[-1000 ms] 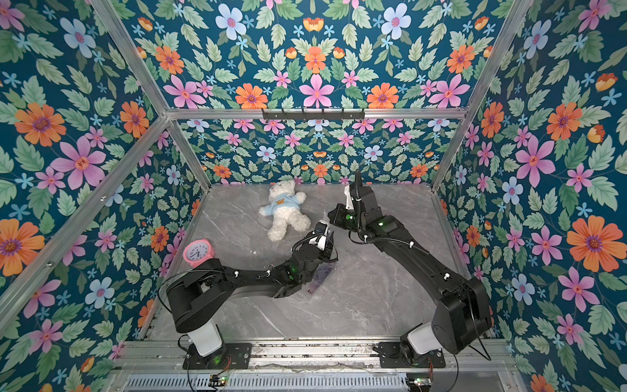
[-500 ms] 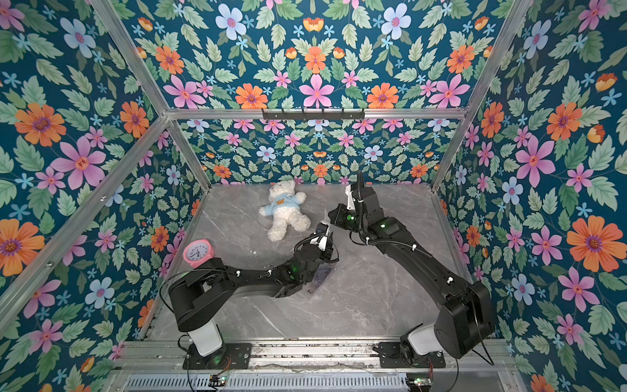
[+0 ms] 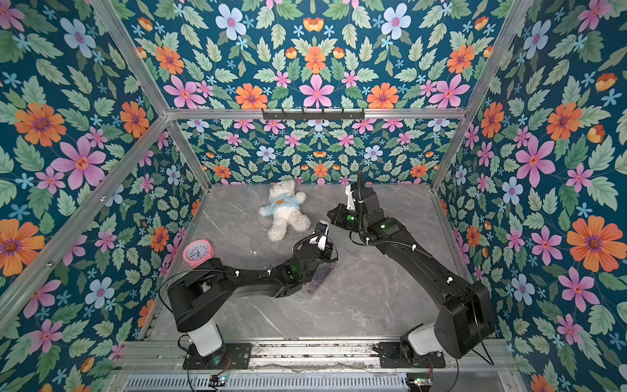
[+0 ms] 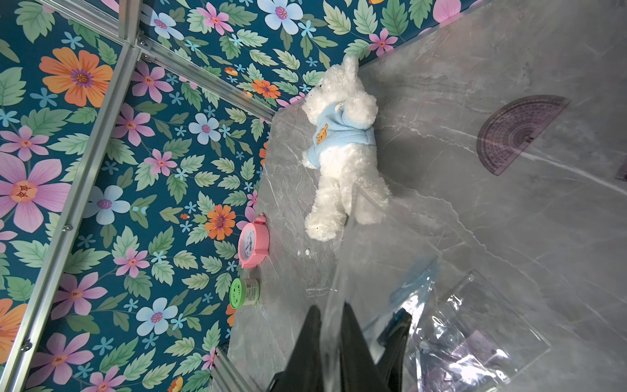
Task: Open the ruler set and take out the ruler
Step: Pick up the ruler set bag from the center of the board.
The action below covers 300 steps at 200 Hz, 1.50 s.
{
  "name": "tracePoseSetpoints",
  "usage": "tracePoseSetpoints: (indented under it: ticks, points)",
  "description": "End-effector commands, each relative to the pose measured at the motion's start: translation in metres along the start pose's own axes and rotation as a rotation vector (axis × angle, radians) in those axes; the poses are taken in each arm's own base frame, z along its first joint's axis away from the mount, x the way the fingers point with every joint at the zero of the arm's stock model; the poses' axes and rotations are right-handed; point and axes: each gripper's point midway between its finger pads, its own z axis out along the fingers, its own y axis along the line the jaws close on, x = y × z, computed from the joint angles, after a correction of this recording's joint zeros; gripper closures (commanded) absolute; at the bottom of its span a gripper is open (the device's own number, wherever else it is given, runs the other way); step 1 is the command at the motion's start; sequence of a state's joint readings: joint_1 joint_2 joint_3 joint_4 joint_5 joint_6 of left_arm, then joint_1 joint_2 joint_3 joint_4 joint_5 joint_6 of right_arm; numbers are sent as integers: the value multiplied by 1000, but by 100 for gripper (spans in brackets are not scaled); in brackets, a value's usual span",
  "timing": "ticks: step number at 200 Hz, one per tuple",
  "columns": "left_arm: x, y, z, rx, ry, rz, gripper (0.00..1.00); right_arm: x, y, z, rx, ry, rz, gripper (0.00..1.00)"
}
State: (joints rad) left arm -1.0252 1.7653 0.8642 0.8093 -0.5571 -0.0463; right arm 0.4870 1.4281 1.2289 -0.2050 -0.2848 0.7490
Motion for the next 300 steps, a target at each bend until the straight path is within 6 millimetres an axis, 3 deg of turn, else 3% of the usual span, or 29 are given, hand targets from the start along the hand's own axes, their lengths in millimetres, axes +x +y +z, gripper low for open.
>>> tracePoseSetpoints:
  ticks: [1,35,68,91,113,153,191,253,300]
  points:
    - [-7,1,-1,10,-16,-29,100,-4,3,-3,-16,-15,6,78]
    - [-12,5,-6,121,1,-73,100,-16,0,-19,-41,-41,10,62]
    - [-26,0,-15,382,48,-115,100,-25,0,-46,-108,-73,-82,56]
    - [-37,-8,-26,603,105,-143,100,-17,10,-65,-232,-52,-194,55]
    - [-47,-3,-39,799,147,-253,100,-3,26,-88,-395,-23,-306,54]
    - [-60,9,-56,1049,178,-348,100,22,43,-112,-578,22,-467,38]
    - [-70,1,-66,1222,218,-370,100,31,45,-104,-693,84,-475,35]
    - [-68,7,-72,1240,228,-379,100,33,31,-90,-645,85,-496,31]
    - [-80,7,-73,1273,182,-420,100,31,17,-67,-654,85,-459,29]
